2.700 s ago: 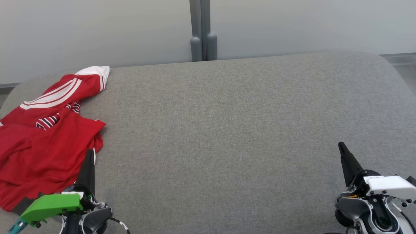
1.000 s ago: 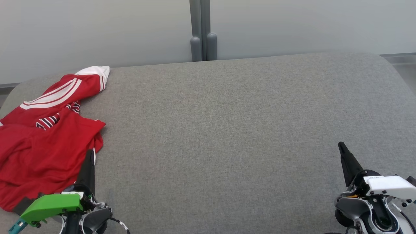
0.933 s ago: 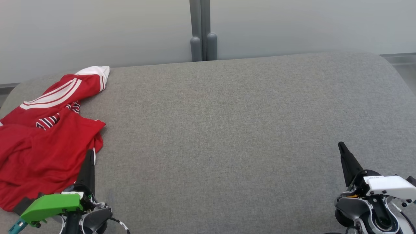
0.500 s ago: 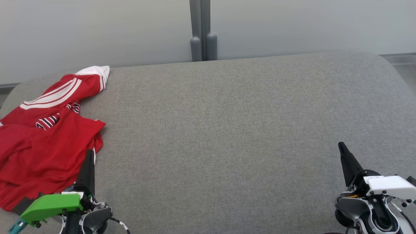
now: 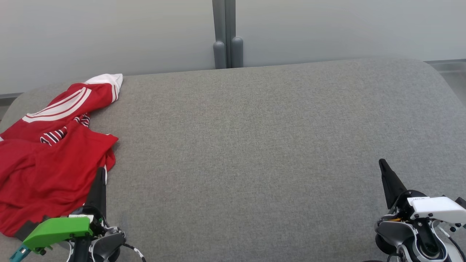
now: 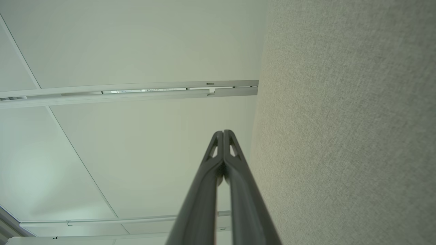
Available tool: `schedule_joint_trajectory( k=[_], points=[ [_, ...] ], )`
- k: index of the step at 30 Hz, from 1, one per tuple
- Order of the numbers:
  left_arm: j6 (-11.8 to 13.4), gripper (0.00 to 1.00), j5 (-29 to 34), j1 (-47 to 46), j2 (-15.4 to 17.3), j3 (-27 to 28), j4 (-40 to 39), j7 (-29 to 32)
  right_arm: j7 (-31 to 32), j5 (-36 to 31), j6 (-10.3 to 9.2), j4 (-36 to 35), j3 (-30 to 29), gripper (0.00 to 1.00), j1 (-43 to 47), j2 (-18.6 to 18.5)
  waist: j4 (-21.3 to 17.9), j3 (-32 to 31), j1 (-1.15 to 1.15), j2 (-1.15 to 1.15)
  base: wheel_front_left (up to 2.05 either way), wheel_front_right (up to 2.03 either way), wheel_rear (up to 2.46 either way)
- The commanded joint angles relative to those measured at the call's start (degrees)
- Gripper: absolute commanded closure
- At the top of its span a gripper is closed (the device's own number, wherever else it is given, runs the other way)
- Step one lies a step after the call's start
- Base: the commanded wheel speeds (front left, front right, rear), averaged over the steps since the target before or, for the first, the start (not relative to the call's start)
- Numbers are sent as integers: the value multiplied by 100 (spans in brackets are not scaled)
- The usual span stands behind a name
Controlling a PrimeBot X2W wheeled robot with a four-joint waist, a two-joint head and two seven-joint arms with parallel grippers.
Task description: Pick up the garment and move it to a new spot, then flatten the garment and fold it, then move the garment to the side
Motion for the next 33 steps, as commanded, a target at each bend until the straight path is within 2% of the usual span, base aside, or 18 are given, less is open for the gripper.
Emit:
schedule_joint_trajectory(
  k=[1,20,21,33],
  points=[
    [-33,100,3,-73,43,9,-9,-7,9,31,2,-23,7,100,-50,-26,0,0,0,0,0,0,0],
    [-33,100,4,-73,43,9,-9,-7,9,31,2,-23,7,100,-50,-26,0,0,0,0,0,0,0],
    [0,0,0,0,0,0,0,0,0,0,0,0,0,0,0,0,0,0,0,0,0,0,0],
    [7,0,102,194,-8,-201,8,-239,-292,-307,-1,-26,193,0,190,28,0,1,0,0,0,0,0]
  ],
)
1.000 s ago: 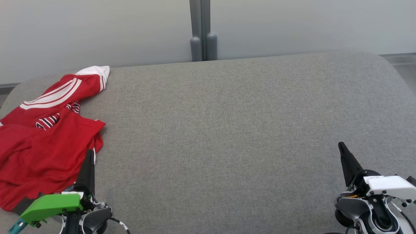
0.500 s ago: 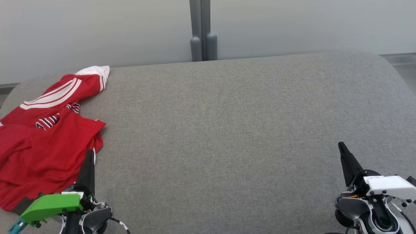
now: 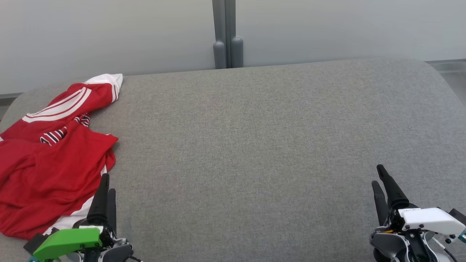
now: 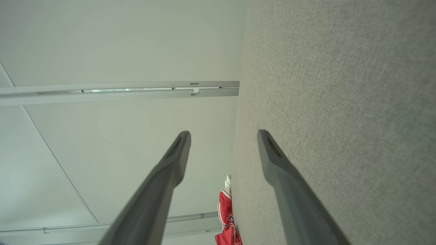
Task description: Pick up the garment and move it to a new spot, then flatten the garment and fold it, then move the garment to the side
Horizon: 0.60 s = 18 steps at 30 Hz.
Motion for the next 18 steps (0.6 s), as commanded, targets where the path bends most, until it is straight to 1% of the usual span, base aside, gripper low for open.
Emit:
schedule_joint_trajectory(
  k=[1,5,6,8,15,18],
  points=[
    [-8,0,128,-16,46,-62,-124,-87,-98,-210,2,-153,39,0,-26,-35,0,1,0,0,0,0,0],
    [-9,0,402,3,112,-164,-120,-210,-210,-698,2,-252,46,0,-6,-39,0,2,0,0,0,0,0],
    [-9,0,402,3,112,-164,-120,-210,-210,-698,2,-252,46,0,-6,-39,0,2,0,0,0,0,0],
    [-10,0,579,5,128,-195,-107,-266,-264,-1030,2,-321,62,0,1,-40,1,2,0,0,0,0,0],
    [40,0,1509,11,138,-217,-136,-434,-446,-2378,2,-592,130,0,29,-46,5,2,0,0,0,0,0],
    [65,0,1944,31,121,-216,-156,-501,-519,-2844,2,-675,157,0,55,-48,5,1,0,0,0,0,0]
  ],
)
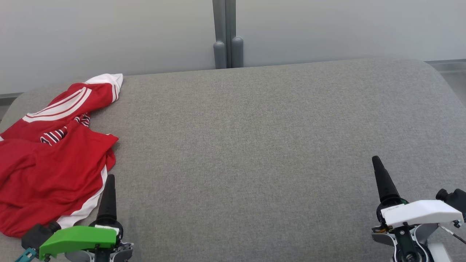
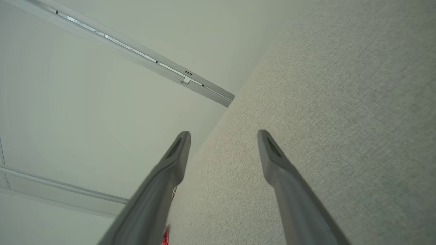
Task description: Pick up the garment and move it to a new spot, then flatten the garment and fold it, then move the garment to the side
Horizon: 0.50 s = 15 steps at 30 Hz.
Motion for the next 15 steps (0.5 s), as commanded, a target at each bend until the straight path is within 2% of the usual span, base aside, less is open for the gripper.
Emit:
schedule_joint_trajectory(
  k=[1,6,15],
  points=[
    [15,0,286,-33,33,-4,-114,-67,-67,-315,2,-156,27,0,-28,-41,0,0,0,0,0,0,0],
    [83,0,1117,18,4,13,-122,-192,-205,-1177,2,-230,156,0,26,-44,0,5,0,0,0,0,0],
    [160,0,2310,97,8,4,-176,-374,-399,-2181,3,-275,238,0,77,-49,-3,7,0,0,0,0,0]
  ],
)
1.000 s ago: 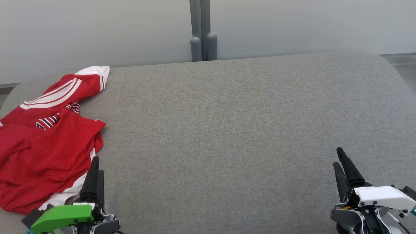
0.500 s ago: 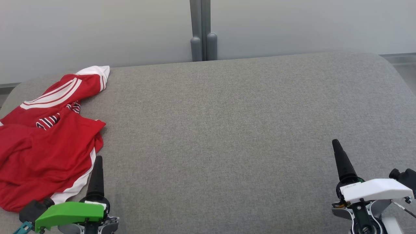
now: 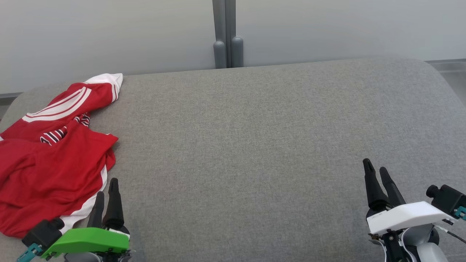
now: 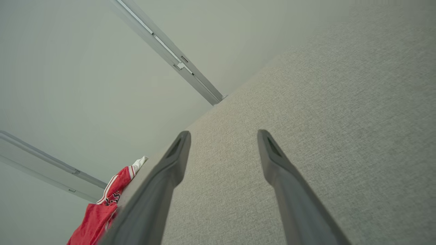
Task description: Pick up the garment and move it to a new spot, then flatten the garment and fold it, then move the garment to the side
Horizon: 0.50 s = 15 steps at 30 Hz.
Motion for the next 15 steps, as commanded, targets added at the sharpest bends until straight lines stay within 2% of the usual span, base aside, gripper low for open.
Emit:
schedule_joint_trajectory(
  k=[1,15],
  points=[
    [1,0,285,-8,42,-15,-91,-73,-74,-271,1,-106,27,0,-24,-37,-1,0,0,0,0,0,0],
    [-76,0,1477,120,77,-70,-109,-315,-341,-1460,2,-64,22,0,69,-46,-8,4,0,0,0,0,0]
  ],
)
